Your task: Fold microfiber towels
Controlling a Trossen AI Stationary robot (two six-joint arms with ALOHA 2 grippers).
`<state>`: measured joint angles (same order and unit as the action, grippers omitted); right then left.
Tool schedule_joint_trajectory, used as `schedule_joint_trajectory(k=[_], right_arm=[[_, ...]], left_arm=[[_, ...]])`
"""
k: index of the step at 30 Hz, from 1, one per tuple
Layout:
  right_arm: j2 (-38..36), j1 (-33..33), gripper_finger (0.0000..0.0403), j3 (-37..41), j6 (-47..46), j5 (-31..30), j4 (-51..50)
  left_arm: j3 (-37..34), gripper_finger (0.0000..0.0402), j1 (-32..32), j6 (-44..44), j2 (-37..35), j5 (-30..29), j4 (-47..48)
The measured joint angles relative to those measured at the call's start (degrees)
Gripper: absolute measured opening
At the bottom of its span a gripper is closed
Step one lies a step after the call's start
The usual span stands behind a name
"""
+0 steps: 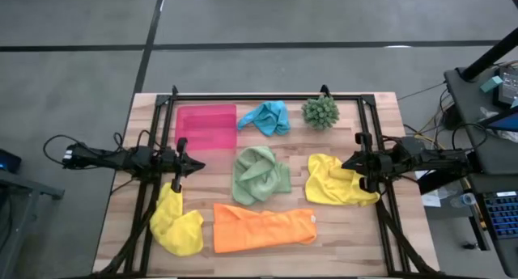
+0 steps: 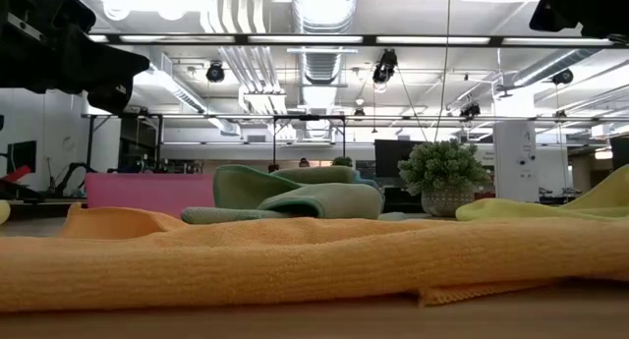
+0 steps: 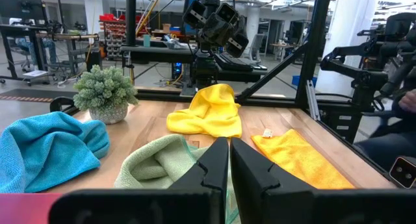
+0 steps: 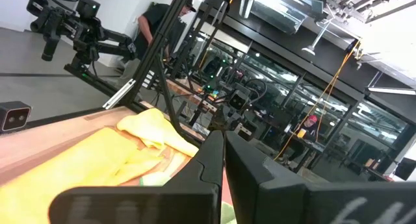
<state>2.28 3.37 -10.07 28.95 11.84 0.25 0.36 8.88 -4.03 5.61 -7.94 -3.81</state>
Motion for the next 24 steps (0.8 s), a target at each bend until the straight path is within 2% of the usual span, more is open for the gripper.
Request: schedule_joint_trajectory(k=[21, 23, 24], right_arm=[[0.0, 0.0, 0.0009, 0.0, -1.2, 0.0, 0.0], [0.0, 0.0, 0.0009, 0.0, -7.3, 0.0, 0.5], [0.0, 0.0, 0.0009, 0.0, -14.9, -0.2, 1.0]], left_arm=[[0.0, 0.0003, 0.0, 0.0, 0.0, 0.0, 0.0], [0.0, 0.0003, 0.0, 0.0, 0.0, 0.0, 0.0], [0.0, 0.0003, 0.0, 0.0, 0.0, 0.0, 0.0]])
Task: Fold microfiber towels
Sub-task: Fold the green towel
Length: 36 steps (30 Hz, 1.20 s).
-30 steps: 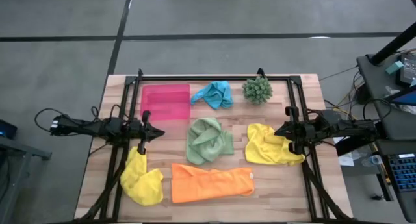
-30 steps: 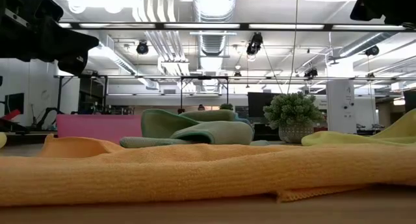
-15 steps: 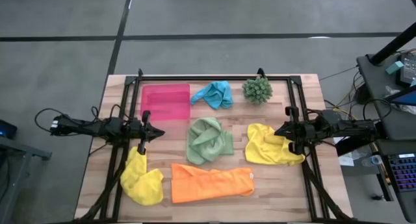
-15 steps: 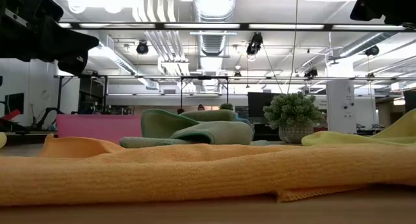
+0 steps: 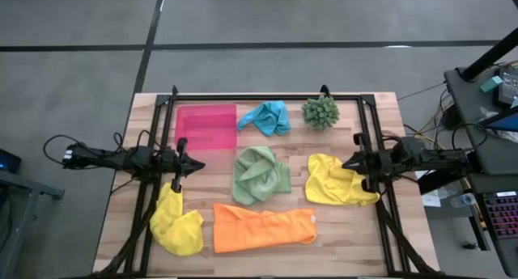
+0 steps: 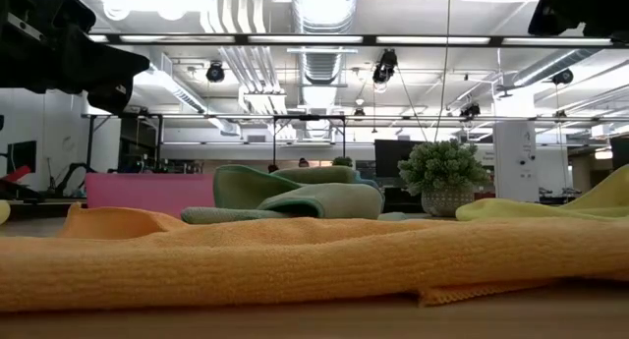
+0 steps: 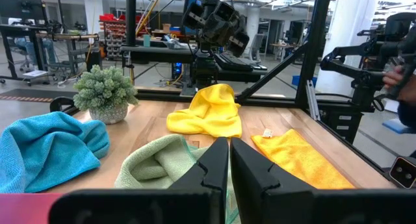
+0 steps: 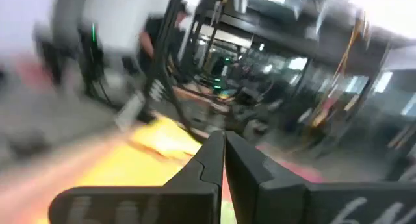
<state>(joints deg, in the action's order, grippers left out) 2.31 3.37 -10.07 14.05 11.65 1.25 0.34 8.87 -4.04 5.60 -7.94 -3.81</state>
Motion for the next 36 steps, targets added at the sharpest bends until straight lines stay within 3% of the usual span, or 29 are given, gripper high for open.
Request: schedule_joint_trajectory(k=[3, 5, 7, 10, 16, 23, 31, 36], right_arm=[[0.0, 0.0, 0.0009, 0.0, -22.9, -4.8, 0.3], [0.0, 0.0, 0.0009, 0.0, -33.6, -9.2, 0.2], [0.0, 0.0, 0.0009, 0.0, -40.7, -12.7, 0.3], [0.1, 0.0, 0.0009, 0.0, -45.6, -14.7, 0.3], [0.1, 0.0, 0.0009, 0.0, -47.2, -14.7, 0.4], [0.1, 0.0, 0.0009, 0.0, -46.7, -14.7, 0.3], [0.1, 0.0, 0.0009, 0.0, -25.2, -20.8, -0.7], [0.5, 0.0, 0.0009, 0.0, -26.4, -21.5, -0.7]], left_arm=[[0.0, 0.0003, 0.0, -0.6, 0.0, 0.0, -0.7], [0.0, 0.0003, 0.0, -8.0, 0.1, 0.0, -4.5], [0.0, 0.0003, 0.0, -17.1, 0.4, -0.1, -9.3], [0.0, 0.0003, 0.0, -19.4, 0.3, -0.8, -17.0], [0.0, 0.0003, 0.0, -19.6, 0.3, -1.0, -25.9], [0.1, 0.0003, 0.0, -19.6, 0.3, -1.1, -29.2], [0.1, 0.0003, 0.0, -19.1, 0.8, -3.1, -28.6], [0.1, 0.0003, 0.0, -19.0, 2.5, -3.2, -28.2]])
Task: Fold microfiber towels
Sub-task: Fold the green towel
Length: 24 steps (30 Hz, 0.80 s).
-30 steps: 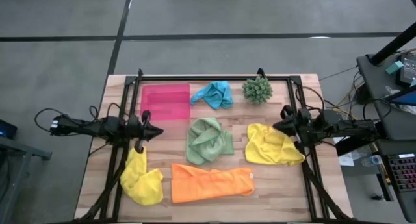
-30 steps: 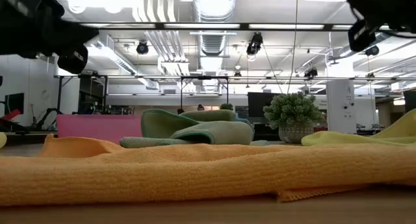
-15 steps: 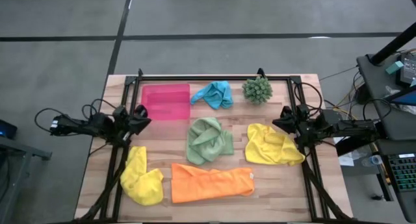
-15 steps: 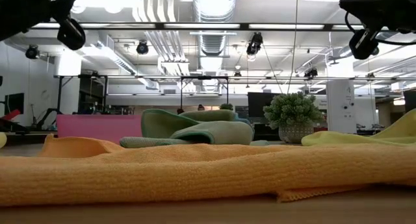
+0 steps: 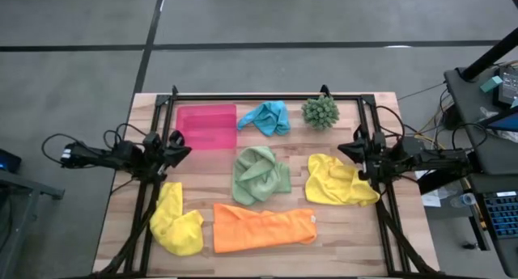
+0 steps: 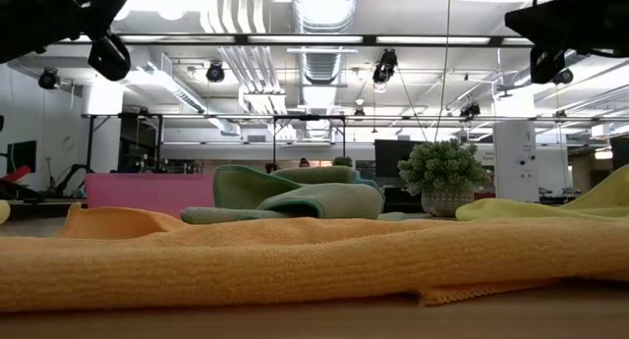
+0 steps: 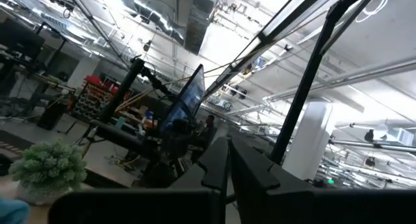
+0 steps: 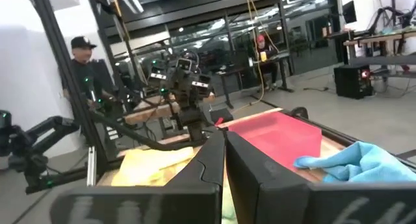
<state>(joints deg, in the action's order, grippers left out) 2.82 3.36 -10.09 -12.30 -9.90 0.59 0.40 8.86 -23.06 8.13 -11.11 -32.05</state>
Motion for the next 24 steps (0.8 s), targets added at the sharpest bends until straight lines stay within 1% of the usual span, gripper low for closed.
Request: schedule_joint_trajectory(k=[3, 5, 7, 9, 12, 14, 15, 18, 22, 24], right_arm=[[1.2, 0.0, 0.0009, 0.0, 1.3, -2.5, 1.9], [2.5, 0.0, 0.0009, 0.0, 2.9, -3.0, 2.3], [4.7, 0.0, 0.0009, 0.0, 5.0, -4.3, 3.7], [7.6, 0.0, 0.0009, 0.0, 7.9, -6.5, 8.3], [13.4, 0.0, 0.0009, 0.0, 13.1, -8.1, 20.7], [18.2, 0.0, 0.0009, 0.0, 16.3, -8.1, 30.4], [20.7, 0.0, 0.0009, 0.0, 17.8, -8.1, 34.8], [28.0, 0.0, 0.0009, 0.0, 22.1, -8.1, 45.2], [36.2, 0.0, 0.0009, 0.0, 25.2, -8.1, 53.5], [39.4, 0.0, 0.0009, -0.7, 24.9, -8.2, 55.0]], left_arm=[[0.0, 0.0003, 0.0, 2.9, 1.8, -2.1, 0.0], [0.0, 0.0003, 0.0, 7.7, 3.3, -6.1, -0.3], [0.0, 0.0003, 0.0, 13.8, 4.7, -12.6, -1.2], [0.0, 0.0003, 0.0, 21.0, 6.3, -20.6, -3.8], [0.0, 0.0003, 0.0, 31.9, 8.5, -32.3, -7.7], [0.0, 0.0003, 0.0, 34.5, 9.7, -37.8, -8.5], [0.0, 0.0003, 0.0, 35.1, 10.2, -39.2, -8.5], [0.0, 0.0003, 0.0, 35.5, 11.7, -39.6, -7.9], [0.0, 0.0003, 0.0, 35.5, 14.3, -39.7, -7.8], [0.0, 0.0003, 0.0, 35.5, 15.1, -39.8, -7.9]])
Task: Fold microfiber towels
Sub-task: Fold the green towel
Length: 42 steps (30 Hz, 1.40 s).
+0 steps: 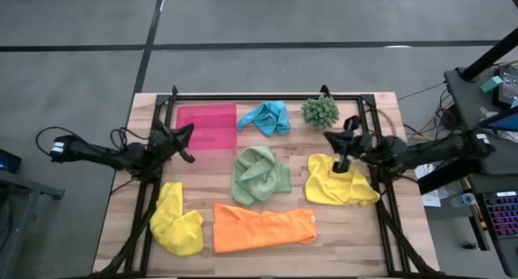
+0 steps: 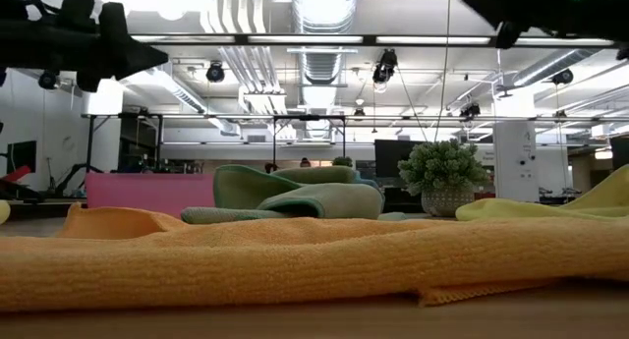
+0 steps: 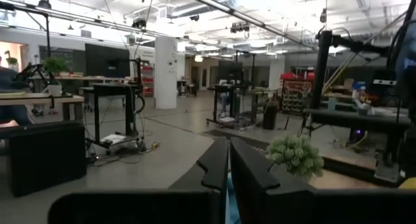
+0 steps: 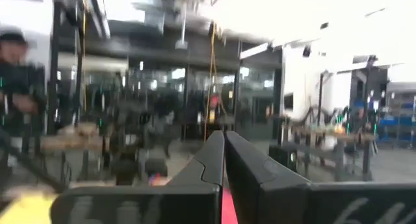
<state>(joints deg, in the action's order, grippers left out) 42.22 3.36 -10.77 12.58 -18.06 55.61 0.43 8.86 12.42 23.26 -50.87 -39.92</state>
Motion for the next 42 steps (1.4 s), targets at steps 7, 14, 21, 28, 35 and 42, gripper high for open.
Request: schedule_joint_trajectory(k=[7, 14, 21, 28, 35, 42], right_arm=[[10.0, 0.0, 0.0009, -7.9, -1.5, 0.0, -3.6], [19.1, 0.0, 0.0009, -21.1, -1.5, 0.0, -22.8], [29.5, 0.0, 0.0009, -34.8, -1.4, 0.3, -39.0], [40.0, 0.0, 0.0009, -47.5, -0.4, 8.0, -51.6], [49.8, 0.0, 0.0009, -61.6, 1.2, 9.5, -66.6], [57.7, -0.2, 0.0009, -72.9, 0.4, 11.7, -79.1]], left_arm=[[0.0, 0.0003, 0.0, 0.0, 1.1, 0.0, -0.1], [0.0, 0.0003, 0.0, 5.7, -0.4, 0.0, -0.4], [0.0, 0.0003, 0.0, 10.7, -2.0, 0.0, -0.4], [0.0, 0.0003, 0.0, 13.2, -3.8, 0.0, -0.5], [0.0, 0.0003, 0.0, 17.6, -6.0, 0.0, -0.4], [0.0, 0.0003, 0.0, 18.4, -8.1, 0.0, -0.4]])
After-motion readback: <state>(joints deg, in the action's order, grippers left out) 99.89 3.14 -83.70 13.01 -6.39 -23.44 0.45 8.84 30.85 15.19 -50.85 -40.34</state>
